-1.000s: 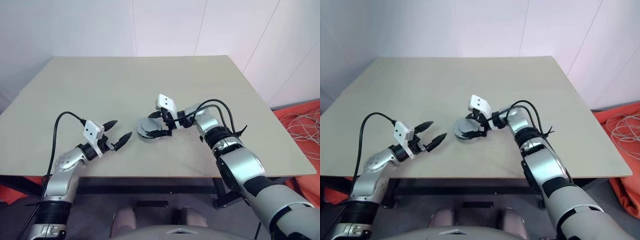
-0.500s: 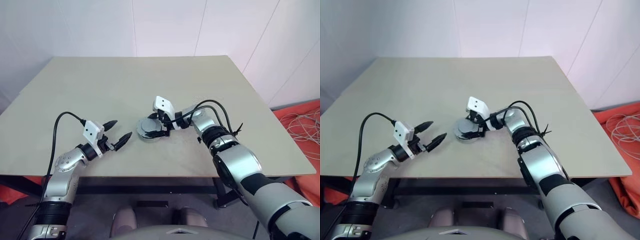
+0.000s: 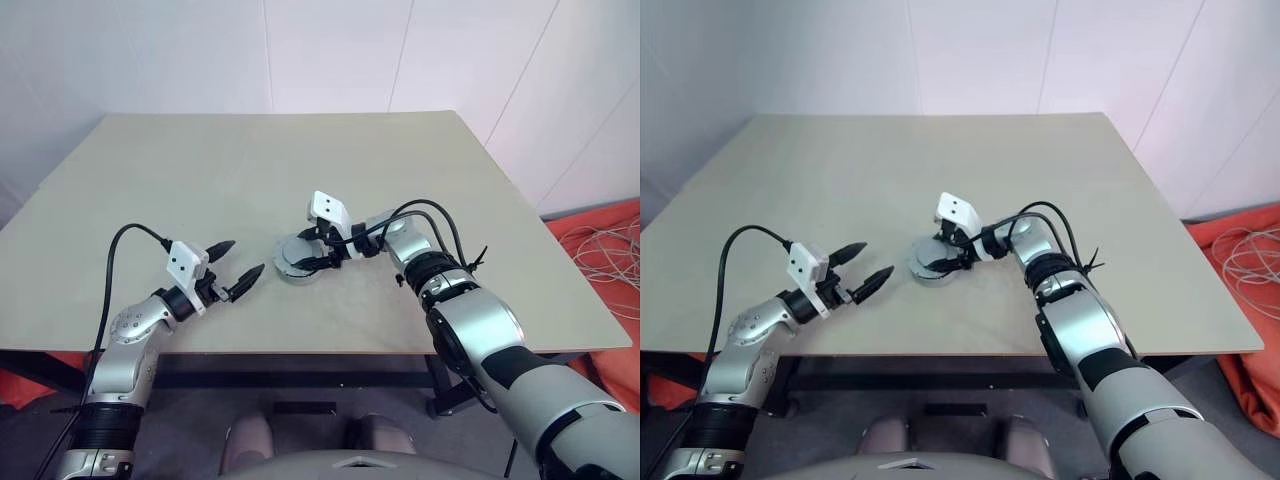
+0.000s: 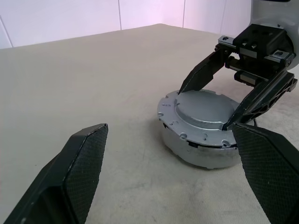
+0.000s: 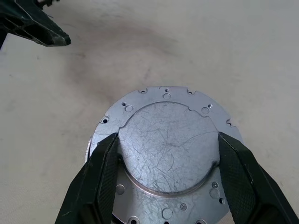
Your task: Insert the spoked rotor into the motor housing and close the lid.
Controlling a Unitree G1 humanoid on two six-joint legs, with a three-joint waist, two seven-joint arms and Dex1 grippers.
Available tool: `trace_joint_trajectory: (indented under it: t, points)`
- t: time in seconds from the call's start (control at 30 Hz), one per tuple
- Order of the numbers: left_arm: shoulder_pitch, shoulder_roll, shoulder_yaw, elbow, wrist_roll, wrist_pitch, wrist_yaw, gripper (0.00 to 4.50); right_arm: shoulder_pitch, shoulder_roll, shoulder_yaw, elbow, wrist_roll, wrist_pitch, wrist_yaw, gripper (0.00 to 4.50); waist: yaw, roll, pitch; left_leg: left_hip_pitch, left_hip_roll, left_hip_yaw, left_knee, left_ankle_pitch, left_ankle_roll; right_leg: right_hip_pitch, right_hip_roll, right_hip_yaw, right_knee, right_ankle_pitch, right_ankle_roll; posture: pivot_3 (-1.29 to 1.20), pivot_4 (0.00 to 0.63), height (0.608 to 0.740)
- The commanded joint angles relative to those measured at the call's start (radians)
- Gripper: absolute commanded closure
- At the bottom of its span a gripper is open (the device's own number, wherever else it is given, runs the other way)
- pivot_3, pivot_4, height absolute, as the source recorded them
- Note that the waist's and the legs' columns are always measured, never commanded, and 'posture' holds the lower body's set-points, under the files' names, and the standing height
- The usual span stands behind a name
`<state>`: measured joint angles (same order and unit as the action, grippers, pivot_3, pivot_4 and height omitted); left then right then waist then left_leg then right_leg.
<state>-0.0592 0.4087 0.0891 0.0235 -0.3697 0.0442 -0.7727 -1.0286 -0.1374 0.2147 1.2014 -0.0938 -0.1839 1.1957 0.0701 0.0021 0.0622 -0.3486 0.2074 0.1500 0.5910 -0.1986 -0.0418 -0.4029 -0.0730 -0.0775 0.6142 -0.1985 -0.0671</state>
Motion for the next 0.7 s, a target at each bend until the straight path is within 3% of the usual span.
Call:
trace_joint_trajectory:
  t: [0.03,0.2,0.7]
  points:
    - [-0.009,0.0,0.005,-0.026,-0.003,-0.01,0.0,0.0,-0.019,-0.003,-0.024,-0.044,0.029,0.0,0.055,1.41,0.0,0.0,0.0,0.0,0.0,0.0,0.0,0.0,0.0,0.0,0.0,0.0,0.0,0.0,0.0,0.0,0.0,0.74]
    - [-0.006,0.0,0.005,-0.028,-0.008,-0.007,-0.004,0.0,-0.034,-0.009,-0.021,-0.044,0.022,0.007,0.104,1.41,-0.001,0.0,0.0,0.0,0.0,0.0,0.0,0.0,0.0,0.0,0.0,0.0,0.0,0.0,0.0,0.0,0.0,0.74]
    - [0.137,0.064,0.053,-0.091,-0.063,0.05,-0.059,0.0,-0.074,-0.003,-0.005,-0.014,-0.038,0.019,0.075,1.41,0.0,0.001,0.001,-0.001,0.0,0.0,0.0,0.0,0.0,-0.002,0.0,0.0,0.001,-0.001,-0.001,0.0,0.0,0.74]
